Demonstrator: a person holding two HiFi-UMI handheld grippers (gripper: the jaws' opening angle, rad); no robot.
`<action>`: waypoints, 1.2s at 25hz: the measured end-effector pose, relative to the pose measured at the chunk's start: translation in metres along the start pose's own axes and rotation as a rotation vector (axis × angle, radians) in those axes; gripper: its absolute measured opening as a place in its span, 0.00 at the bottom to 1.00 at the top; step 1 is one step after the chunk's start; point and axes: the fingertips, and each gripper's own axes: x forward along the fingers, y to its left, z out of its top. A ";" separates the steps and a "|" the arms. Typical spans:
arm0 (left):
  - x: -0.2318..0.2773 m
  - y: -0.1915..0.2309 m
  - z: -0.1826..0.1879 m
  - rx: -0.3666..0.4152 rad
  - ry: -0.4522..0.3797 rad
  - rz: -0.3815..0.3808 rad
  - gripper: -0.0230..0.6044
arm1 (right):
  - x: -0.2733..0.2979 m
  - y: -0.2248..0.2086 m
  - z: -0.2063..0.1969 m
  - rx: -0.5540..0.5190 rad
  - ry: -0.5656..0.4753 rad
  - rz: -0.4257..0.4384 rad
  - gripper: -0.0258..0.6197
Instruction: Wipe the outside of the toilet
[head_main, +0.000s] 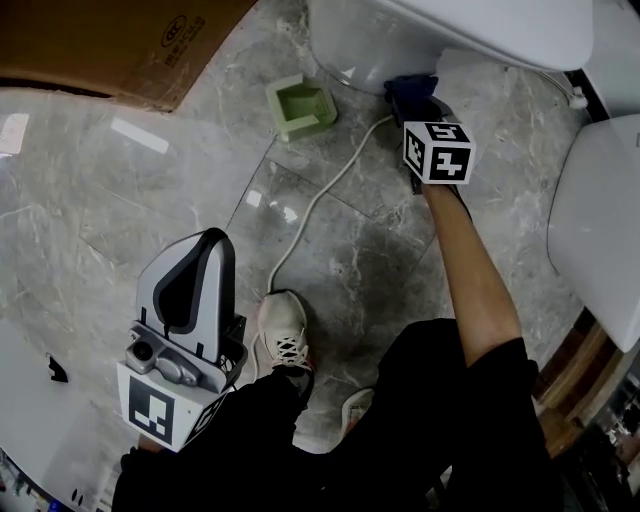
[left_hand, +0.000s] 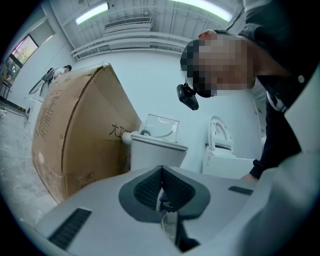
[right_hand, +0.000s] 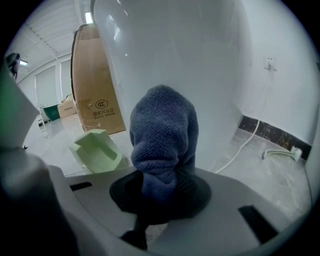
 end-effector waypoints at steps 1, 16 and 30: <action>0.001 0.001 -0.001 -0.004 0.002 0.001 0.05 | 0.003 0.000 -0.003 0.003 0.012 0.003 0.15; -0.003 -0.002 0.005 0.035 -0.013 0.004 0.05 | 0.024 0.005 -0.033 0.104 0.133 0.045 0.15; -0.003 -0.046 0.017 0.084 -0.042 -0.044 0.05 | -0.073 0.006 0.008 -0.002 -0.045 0.066 0.15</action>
